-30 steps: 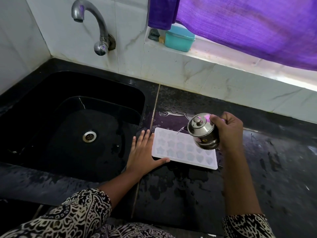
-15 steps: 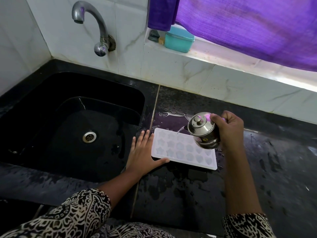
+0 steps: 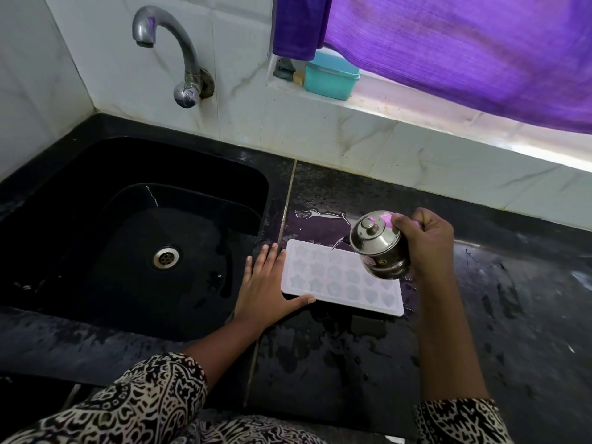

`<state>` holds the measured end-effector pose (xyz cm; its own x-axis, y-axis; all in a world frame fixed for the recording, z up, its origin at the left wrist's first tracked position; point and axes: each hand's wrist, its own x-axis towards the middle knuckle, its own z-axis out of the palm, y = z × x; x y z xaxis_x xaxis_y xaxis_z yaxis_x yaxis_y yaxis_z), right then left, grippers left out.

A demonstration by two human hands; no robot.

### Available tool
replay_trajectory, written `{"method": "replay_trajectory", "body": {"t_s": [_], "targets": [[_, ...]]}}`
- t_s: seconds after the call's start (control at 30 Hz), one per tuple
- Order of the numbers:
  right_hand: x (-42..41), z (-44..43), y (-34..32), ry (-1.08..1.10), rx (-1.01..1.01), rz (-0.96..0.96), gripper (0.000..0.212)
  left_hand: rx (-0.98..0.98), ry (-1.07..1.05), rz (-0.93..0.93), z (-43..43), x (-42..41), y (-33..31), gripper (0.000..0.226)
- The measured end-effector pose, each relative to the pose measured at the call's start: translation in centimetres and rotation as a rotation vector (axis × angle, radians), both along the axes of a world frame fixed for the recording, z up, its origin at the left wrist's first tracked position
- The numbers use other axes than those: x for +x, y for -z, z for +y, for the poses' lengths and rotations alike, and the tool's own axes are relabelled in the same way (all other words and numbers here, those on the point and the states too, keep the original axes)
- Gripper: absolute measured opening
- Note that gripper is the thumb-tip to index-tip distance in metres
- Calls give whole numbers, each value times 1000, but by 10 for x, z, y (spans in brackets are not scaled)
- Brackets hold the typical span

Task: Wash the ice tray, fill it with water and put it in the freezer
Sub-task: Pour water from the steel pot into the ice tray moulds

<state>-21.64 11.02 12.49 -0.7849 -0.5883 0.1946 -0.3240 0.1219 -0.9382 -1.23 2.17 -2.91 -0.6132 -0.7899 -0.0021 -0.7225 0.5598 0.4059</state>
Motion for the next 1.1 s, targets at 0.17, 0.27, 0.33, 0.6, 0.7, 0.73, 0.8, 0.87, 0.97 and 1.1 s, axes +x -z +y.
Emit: {"method": "replay_trajectory", "body": {"t_s": [0.17, 0.27, 0.33, 0.6, 0.7, 0.73, 0.8, 0.87, 0.97, 1.1], "targets": [[1, -1, 2, 17, -31, -66, 38, 8, 0, 15, 0, 0, 0, 130], [-2, 1, 6, 73, -125, -229, 34, 6, 0, 10, 1, 0, -1, 124], [-5, 3, 8, 103, -173, -323, 32, 7, 1, 1, 1, 1, -2, 121], [-11, 14, 8, 133, -159, -238, 33, 7, -6, 11, 1, 0, 0, 124], [-14, 20, 11, 121, -105, -172, 35, 5, -6, 2, 0, 0, 1, 125], [-14, 22, 12, 121, -84, -154, 34, 9, -5, -2, 1, 0, 1, 124], [-15, 23, 14, 121, -59, -134, 34, 12, -7, -2, 1, 0, 0, 123], [-15, 24, 14, 115, -52, -124, 35, 10, -9, 7, 2, 0, 0, 125], [-14, 26, 12, 111, -27, -83, 35, 12, -10, 13, 1, 0, 0, 124], [-12, 27, 9, 103, -6, -43, 35, 15, -12, 21, 2, 0, -1, 121]]}}
